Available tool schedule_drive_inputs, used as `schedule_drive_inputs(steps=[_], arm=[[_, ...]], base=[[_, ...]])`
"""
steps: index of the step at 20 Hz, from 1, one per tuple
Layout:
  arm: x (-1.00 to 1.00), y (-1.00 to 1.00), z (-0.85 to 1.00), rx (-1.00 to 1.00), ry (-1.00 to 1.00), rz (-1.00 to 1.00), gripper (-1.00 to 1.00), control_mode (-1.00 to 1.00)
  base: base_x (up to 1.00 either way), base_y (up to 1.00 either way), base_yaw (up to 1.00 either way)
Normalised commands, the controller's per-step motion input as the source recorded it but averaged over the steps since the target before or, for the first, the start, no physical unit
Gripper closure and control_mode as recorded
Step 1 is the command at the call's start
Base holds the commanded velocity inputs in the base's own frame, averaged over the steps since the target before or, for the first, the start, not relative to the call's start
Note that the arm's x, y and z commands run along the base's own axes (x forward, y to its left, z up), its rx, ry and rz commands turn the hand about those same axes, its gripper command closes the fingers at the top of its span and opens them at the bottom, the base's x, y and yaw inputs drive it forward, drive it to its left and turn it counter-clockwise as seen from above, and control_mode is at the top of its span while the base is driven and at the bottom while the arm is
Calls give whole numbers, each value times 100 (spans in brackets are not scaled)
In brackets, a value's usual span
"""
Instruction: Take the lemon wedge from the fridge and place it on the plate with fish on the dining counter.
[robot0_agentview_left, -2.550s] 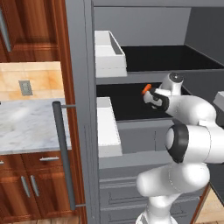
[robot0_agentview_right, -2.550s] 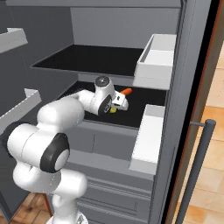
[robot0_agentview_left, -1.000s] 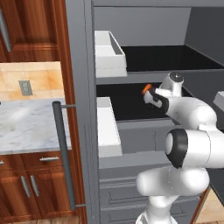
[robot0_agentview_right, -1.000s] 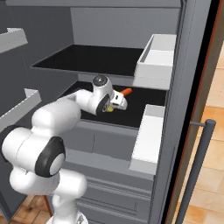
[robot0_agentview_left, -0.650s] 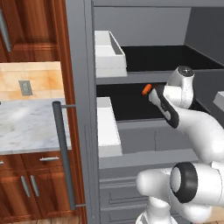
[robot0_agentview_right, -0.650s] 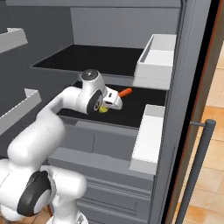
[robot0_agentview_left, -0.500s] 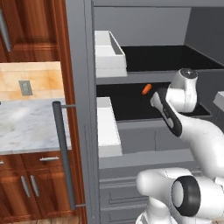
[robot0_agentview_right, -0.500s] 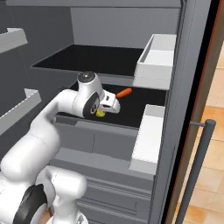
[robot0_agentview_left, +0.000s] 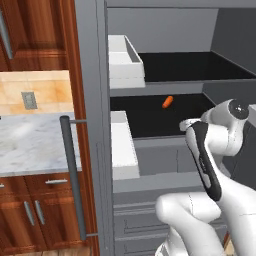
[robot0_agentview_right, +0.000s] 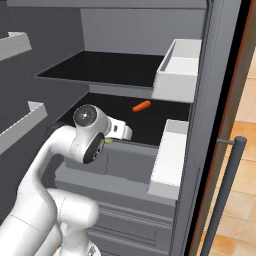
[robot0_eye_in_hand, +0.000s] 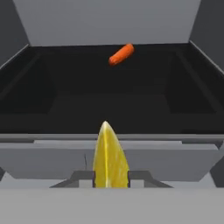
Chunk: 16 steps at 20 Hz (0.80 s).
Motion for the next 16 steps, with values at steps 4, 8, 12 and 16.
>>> schedule_drive_inputs(steps=[4,8,12,16], arm=[[-25,0,0,0,0,2,100,100],[0,0,0,0,0,0,100,100],[0,0,0,0,0,0,100,100],[0,0,0,0,0,0,100,100]], base=[[-75,-11,13],[-100,-18,23],[-84,-16,64],[-32,0,86]])
